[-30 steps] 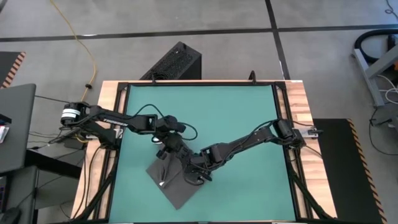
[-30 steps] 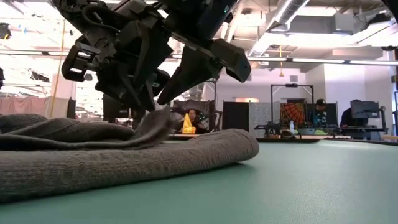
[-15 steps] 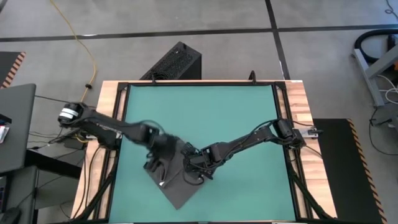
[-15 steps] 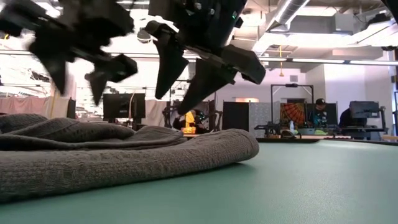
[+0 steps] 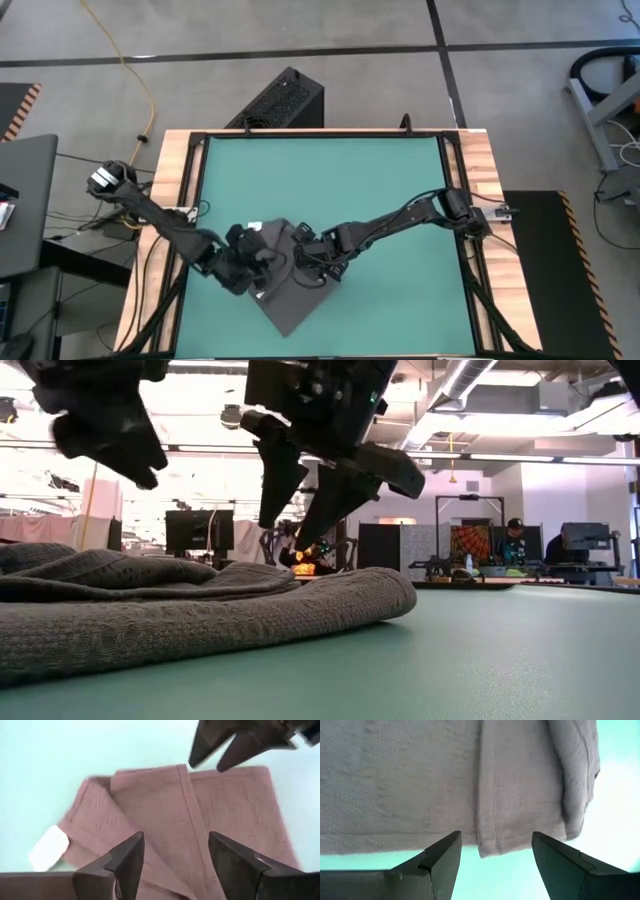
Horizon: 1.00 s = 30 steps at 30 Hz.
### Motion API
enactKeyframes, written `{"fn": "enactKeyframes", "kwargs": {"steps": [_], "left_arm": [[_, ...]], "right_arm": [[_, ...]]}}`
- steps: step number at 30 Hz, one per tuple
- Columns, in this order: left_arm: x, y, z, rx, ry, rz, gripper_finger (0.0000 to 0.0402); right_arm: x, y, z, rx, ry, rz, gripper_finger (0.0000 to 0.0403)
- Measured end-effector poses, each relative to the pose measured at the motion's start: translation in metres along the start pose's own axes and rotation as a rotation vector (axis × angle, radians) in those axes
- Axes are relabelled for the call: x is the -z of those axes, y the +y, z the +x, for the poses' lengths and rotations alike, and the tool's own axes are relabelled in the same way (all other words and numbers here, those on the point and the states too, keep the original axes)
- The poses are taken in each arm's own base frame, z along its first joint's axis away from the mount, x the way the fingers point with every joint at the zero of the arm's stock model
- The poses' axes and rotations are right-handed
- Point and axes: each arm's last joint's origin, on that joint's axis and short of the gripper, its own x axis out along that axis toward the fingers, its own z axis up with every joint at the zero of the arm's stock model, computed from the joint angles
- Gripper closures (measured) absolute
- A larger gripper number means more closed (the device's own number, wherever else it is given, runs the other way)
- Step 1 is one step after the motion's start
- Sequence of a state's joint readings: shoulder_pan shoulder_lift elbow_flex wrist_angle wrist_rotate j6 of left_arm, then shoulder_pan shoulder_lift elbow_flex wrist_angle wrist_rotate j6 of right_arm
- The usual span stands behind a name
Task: Roll towel into tight, uniform cylinder
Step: Roll the gray towel
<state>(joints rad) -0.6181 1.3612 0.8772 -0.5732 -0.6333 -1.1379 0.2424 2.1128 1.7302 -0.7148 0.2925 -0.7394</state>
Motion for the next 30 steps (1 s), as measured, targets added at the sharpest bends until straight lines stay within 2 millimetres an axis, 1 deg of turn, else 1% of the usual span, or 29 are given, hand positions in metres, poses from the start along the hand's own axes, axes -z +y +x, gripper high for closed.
{"fn": "enactKeyframes", "kwargs": {"steps": [3,6,11,14,17,23,27,30], "left_arm": [[0.008,-0.001,0.002,-0.031,0.002,-0.005,0.0196],[0.009,0.001,0.004,-0.05,0.012,-0.012,0.0202],[0.01,0.0,0.003,-0.046,0.021,0.019,0.0206],[0.01,0.0,0.003,-0.051,0.007,0.034,0.0206],[0.01,0.0,0.003,-0.055,-0.005,0.034,0.0206],[0.009,0.0,0.003,-0.059,-0.031,0.03,0.0206],[0.009,0.0,0.003,-0.058,-0.032,0.019,0.0206],[0.009,0.0,0.003,-0.057,-0.029,0.008,0.0206]], "right_arm": [[0.002,-0.006,0.002,0.024,-0.02,0.005,0.0133],[0.0,-0.008,0.002,0.023,-0.056,-0.004,0.0133],[-0.01,0.001,-0.002,-0.044,-0.13,0.021,0.0133],[-0.017,0.005,-0.004,-0.032,-0.162,0.01,0.0133],[-0.02,0.006,0.004,-0.032,-0.187,0.017,0.0133],[-0.014,0.01,0.04,-0.057,-0.139,-0.004,0.0133],[-0.006,0.003,0.049,-0.047,-0.12,-0.001,0.0133],[0.0,-0.001,0.052,-0.051,-0.108,0.008,0.0133]]}}
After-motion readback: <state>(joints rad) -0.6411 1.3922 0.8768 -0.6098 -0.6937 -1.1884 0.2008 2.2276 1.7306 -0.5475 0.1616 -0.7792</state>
